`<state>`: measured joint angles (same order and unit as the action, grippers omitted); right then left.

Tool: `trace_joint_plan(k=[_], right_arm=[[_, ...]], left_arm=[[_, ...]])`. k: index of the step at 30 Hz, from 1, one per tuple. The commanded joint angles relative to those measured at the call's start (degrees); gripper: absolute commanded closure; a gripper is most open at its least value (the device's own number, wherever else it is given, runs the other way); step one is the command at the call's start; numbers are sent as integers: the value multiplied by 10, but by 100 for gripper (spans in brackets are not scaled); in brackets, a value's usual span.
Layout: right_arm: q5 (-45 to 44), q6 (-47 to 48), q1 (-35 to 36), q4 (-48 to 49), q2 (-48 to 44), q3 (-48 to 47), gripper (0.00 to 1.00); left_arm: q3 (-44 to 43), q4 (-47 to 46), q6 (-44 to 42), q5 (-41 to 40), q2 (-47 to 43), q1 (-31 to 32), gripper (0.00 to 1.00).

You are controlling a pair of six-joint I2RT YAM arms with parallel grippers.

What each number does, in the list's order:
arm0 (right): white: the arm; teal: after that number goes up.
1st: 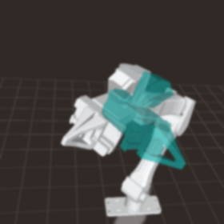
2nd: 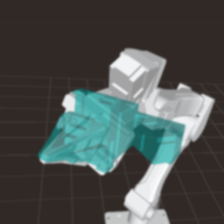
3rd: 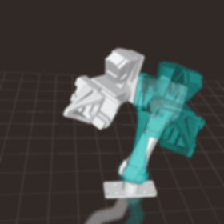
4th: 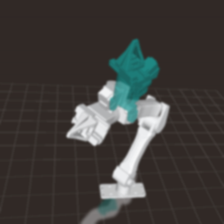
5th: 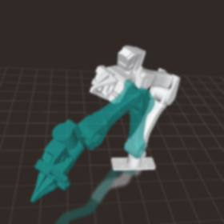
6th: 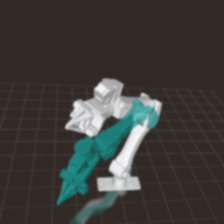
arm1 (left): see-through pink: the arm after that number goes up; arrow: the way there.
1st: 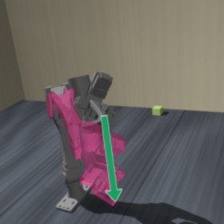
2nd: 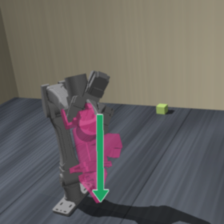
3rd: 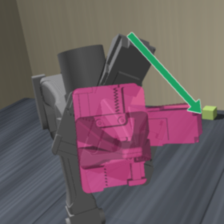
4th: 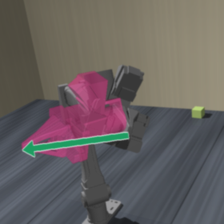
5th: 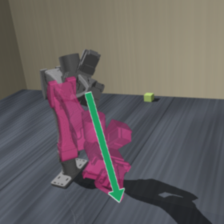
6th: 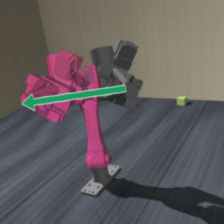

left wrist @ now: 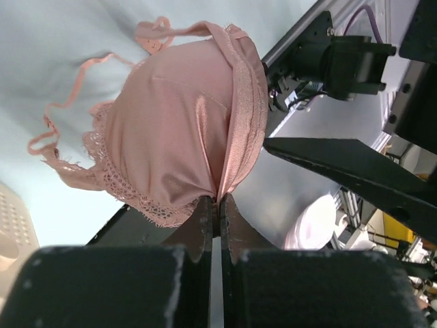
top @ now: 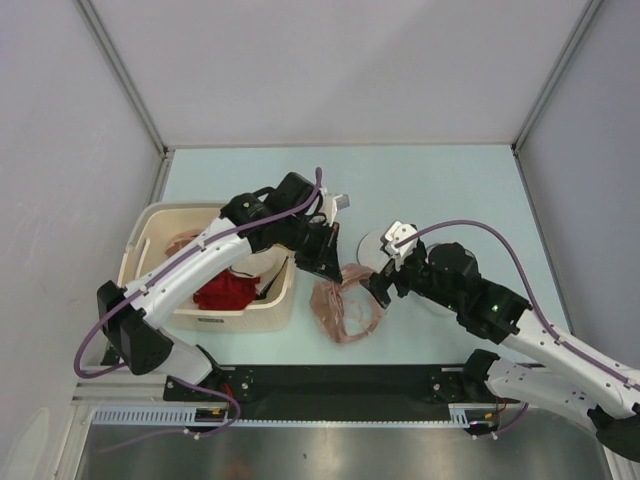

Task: Place the bra in the laundry bag and zip it closed

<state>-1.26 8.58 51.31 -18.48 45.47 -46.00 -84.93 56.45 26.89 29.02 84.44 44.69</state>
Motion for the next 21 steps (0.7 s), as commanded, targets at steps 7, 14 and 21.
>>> trace_joint_plan(k=[7, 14, 21], right_arm=[[75, -54, 10, 154, 37, 76, 2], [114, -223, -24, 172, 59, 101, 74], [348, -462, -110, 336, 116, 175, 100]], left_arm=[[-52, 2, -16, 46, 5, 9, 100], [-48, -27, 9, -22, -30, 5, 68], [-62, -91, 25, -168, -119, -6, 32]])
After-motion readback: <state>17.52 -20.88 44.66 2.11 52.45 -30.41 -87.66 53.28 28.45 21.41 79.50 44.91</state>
